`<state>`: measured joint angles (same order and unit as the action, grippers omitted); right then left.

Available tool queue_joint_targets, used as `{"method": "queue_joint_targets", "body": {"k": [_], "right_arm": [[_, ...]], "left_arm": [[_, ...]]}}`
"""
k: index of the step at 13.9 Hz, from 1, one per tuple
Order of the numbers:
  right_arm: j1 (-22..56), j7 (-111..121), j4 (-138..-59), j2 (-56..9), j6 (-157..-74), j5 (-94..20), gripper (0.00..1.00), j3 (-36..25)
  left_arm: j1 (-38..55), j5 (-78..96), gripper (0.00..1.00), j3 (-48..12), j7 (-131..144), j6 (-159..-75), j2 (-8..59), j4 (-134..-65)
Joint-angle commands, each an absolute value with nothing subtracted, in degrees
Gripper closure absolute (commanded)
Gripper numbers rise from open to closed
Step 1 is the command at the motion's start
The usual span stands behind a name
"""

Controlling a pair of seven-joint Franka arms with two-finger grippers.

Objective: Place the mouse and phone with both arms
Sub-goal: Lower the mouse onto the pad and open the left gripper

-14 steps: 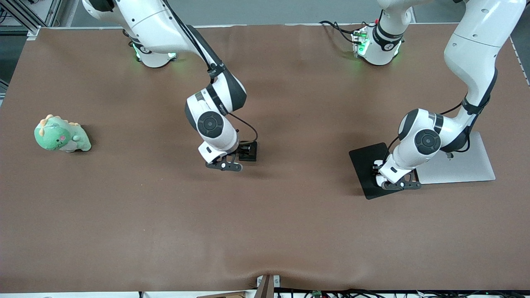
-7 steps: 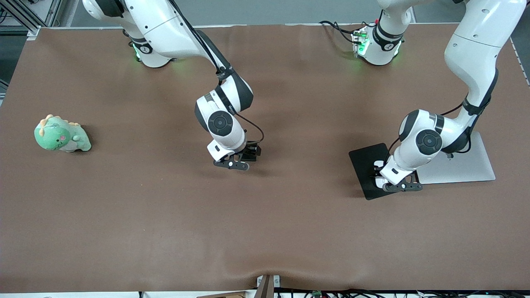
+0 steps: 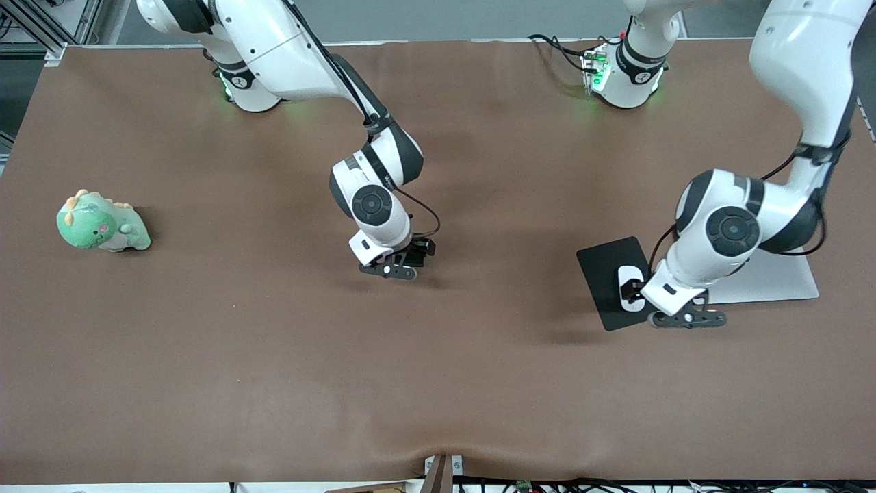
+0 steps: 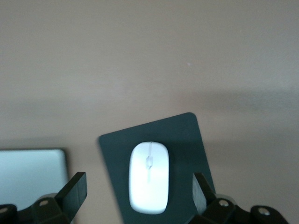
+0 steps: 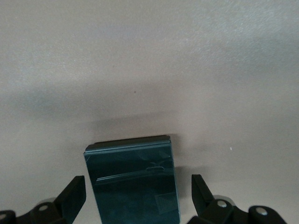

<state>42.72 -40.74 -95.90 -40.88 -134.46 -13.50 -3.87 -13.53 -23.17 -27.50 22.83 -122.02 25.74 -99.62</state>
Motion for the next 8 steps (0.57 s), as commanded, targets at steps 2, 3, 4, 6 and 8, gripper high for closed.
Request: {"method": "queue_joint_targets", "body": {"k": [2, 3, 4, 6, 8], "right_arm": [[44.1, -43.0, -95.4, -42.0, -136.1, -14.9, 0.00, -4.2], [44.2, -43.2, -95.4, -42.2, -136.1, -14.9, 0.00, -4.2], [44.2, -43.5, -95.4, -42.4, -136.1, -14.9, 0.00, -4.2], [44.4, -43.5, -95.4, -42.4, -136.1, -14.9, 0.09, -4.2], [44.5, -43.3, -95.4, -42.5, -136.1, -14.8, 0.29, -4.2]], "left_arm": [[-14.1, -21.2, 0.00, -29.0, 22.2, -107.5, 22.8, -86.9], [-14.1, -20.7, 0.00, -29.0, 21.5, -105.4, 22.3, -84.4], [-14.4, -20.6, 0.00, -29.0, 20.3, -103.1, 21.4, -82.5], [-15.6, -17.3, 0.00, -29.1, 17.1, -99.4, 18.6, -81.0], [-17.5, -12.0, 0.00, -29.2, 15.4, -98.0, 14.9, -80.9]]}}
